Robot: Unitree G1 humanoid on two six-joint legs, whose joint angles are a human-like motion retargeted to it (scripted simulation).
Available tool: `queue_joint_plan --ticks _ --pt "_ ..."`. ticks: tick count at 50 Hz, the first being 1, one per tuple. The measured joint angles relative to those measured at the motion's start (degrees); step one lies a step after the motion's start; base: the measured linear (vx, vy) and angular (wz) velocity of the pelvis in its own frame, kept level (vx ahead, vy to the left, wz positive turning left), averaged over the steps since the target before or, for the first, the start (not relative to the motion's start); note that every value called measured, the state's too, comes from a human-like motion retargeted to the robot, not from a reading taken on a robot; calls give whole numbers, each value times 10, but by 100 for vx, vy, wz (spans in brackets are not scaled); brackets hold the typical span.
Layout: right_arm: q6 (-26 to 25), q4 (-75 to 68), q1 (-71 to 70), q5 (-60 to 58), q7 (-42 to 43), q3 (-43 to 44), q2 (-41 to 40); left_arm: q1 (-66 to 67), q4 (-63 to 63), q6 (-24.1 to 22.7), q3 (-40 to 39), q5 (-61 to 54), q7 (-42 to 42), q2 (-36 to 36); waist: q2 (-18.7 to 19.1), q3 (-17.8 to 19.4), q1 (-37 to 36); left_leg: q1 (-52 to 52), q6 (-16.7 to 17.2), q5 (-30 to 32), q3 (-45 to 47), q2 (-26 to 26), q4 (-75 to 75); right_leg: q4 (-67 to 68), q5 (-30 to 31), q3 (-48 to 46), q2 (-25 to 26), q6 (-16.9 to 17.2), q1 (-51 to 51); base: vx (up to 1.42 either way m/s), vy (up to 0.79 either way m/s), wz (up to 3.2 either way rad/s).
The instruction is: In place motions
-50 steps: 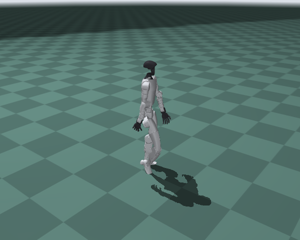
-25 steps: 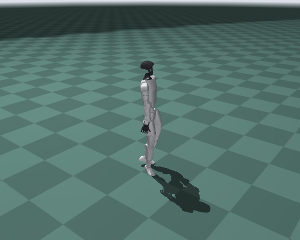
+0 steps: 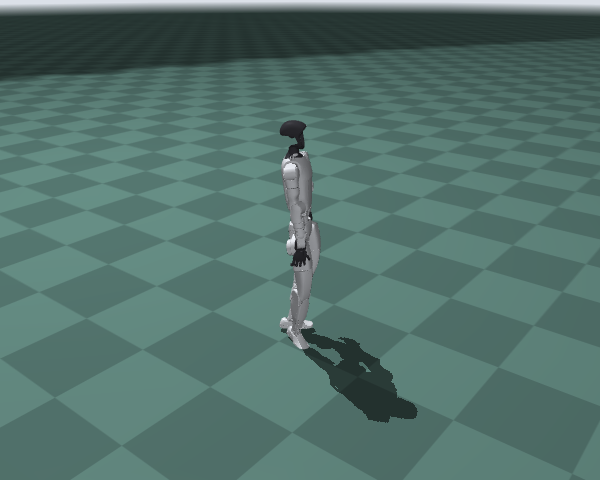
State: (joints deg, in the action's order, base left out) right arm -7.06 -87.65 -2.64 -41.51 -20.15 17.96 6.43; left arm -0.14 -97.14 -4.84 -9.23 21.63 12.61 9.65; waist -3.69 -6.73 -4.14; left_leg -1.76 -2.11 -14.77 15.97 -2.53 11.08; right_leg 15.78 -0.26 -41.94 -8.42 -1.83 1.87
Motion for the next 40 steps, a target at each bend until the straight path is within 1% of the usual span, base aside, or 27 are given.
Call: queue_joint_plan --ticks 1,2,3,5,7,8,9,10,11,13,15,17,20,22,23,24,25,27,28,29,30,32,33,35,36,38,40 --pt "-25 -50 26 11 0 26 14 -39 4 -6 19 -3 -16 -22 17 -3 22 -21 1 12 -8 18 -46 76 61 -33 -17 -16 16 35 13 36" --pt "-53 -87 50 27 -3 50 27 -83 10 -12 38 -9 -34 -42 27 1 39 -31 2 21 -17 28 -81 172 115 -40 -48 -27 49 5 13 19" --pt "-85 -95 72 49 -10 72 41 -139 24 -19 55 -22 -55 -60 22 16 45 -21 3 26 -31 19 -93 308 156 3 -109 -26 119 -23 14 25" --pt "-125 -97 123 119 3 107 63 -246 70 -32 82 -44 -106 -87 8 56 97 -15 -10 29 -66 -15 -107 515 154 83 -205 -36 244 -43 22 93" --pt "-146 -97 170 205 17 118 82 -341 136 -37 101 -55 -171 -81 -4 100 152 -32 -18 31 -67 -40 -114 669 91 105 -339 -65 312 -39 27 151" --pt "-157 -97 189 241 24 121 85 -374 175 -38 80 -23 -190 -75 -6 109 188 -31 -18 33 -68 -42 -118 715 81 136 -369 -61 360 -32 8 172" --pt "-162 -97 207 264 46 129 88 -392 205 -41 65 -5 -190 -71 -5 113 216 -29 -20 38 -78 -39 -119 739 76 158 -377 -56 396 -21 -5 150" --pt "-165 -97 224 280 75 140 91 -404 230 -45 54 6 -180 -68 -2 115 239 -25 -23 43 -92 -34 -119 753 74 176 -373 -51 425 2 -14 75" --pt "-153 -97 246 294 112 160 92 -402 239 -56 49 -6 -166 -79 3 108 245 -19 -22 48 -94 -25 -118 752 70 182 -361 -45 440 17 -18 30" --pt "-116 -97 289 329 162 196 87 -398 237 -77 48 -47 -158 -118 10 90 231 -11 -23 53 -89 -17 -117 746 57 175 -358 -44 448 27 -16 -16" --pt "-90 -97 309 360 168 211 77 -399 226 -86 46 -74 -174 -147 -2 80 208 -12 -24 53 -81 -23 -119 733 44 153 -374 -47 418 7 -10 -51" --pt "-101 -97 301 372 164 207 74 -386 224 -85 45 -59 -181 -140 -14 76 181 -24 -19 46 -65 -26 -123 690 55 143 -342 -39 367 -2 -6 -114" --pt "-117 -97 271 363 149 177 69 -321 194 -82 42 -48 -162 -128 -18 51 123 -37 -4 30 -24 -15 -120 545 73 119 -228 -29 253 16 -8 -148" --pt "-121 -97 234 347 123 146 58 -252 152 -78 16 -44 -148 -128 -5 27 98 -29 5 17 -7 2 -100 392 72 92 -143 -8 162 17 -16 -76" --pt "-124 -97 212 337 106 127 53 -207 131 -78 -3 -37 -133 -123 6 21 84 -24 9 17 -8 17 -80 289 74 76 -90 11 106 12 -18 -47" --pt "-127 -97 183 332 88 104 50 -154 115 -76 -21 -33 -115 -113 15 20 72 -18 12 24 0 32 -46 189 31 50 -51 27 47 10 -14 -35" --pt "-129 -97 152 329 70 78 48 -96 101 -73 -37 -30 -95 -100 23 22 61 -11 13 36 12 47 -4 89 -33 19 -19 42 -13 1 -8 -21" --pt "-129 -97 51 330 43 25 45 0 71 -46 -75 -39 -78 -54 -10 27 33 82 -4 149 70 66 198 -6 -57 15 -39 32 -34 -21 -17 -85" --pt "-118 -97 -15 324 34 10 43 38 54 -33 -99 -41 -73 -24 -24 36 -6 180 -25 215 70 91 331 -23 -44 58 -49 43 -18 -43 -33 -157" --pt "-93 -97 -84 312 18 10 42 68 33 -16 -120 -38 -75 6 -34 48 -29 270 -49 225 56 94 444 -20 -36 77 -61 47 1 -53 -36 -128" --pt "-62 -97 -156 296 0 16 42 93 10 3 -140 -32 -80 34 -42 61 -43 357 -74 207 35 87 545 -7 -31 84 -75 47 21 -59 -27 -56" --pt "-35 -4 -258 265 -60 25 21 150 -3 57 -173 -24 -107 70 -52 93 -70 480 -89 137 60 138 703 4 -32 102 -80 28 51 -65 -21 -45" --pt "-22 53 -302 255 -79 26 7 175 -3 79 -184 -21 -109 80 -62 112 -81 527 -110 105 90 170 761 9 -37 109 -80 14 63 -61 -22 -49" --pt "10 146 -379 254 -98 10 -5 217 -3 96 -209 2 -119 95 -82 142 -103 616 -126 52 123 198 854 17 -42 131 -87 -3 84 -40 -25 -54" --pt "27 187 -402 263 -93 -4 -5 240 0 88 -223 7 -135 101 -98 151 -116 652 -126 42 141 186 872 18 -38 145 -102 -6 96 -10 -16 -50" --pt "59 256 -438 288 -75 -39 5 282 4 85 -263 12 -159 113 -135 154 -141 703 -126 35 189 164 880 28 -34 177 -140 -7 132 17 1 -20" --pt "91 300 -451 291 -60 -68 13 322 -2 101 -299 -2 -161 124 -169 127 -148 718 -126 38 231 152 865 38 -33 196 -172 -4 168 35 11 33"
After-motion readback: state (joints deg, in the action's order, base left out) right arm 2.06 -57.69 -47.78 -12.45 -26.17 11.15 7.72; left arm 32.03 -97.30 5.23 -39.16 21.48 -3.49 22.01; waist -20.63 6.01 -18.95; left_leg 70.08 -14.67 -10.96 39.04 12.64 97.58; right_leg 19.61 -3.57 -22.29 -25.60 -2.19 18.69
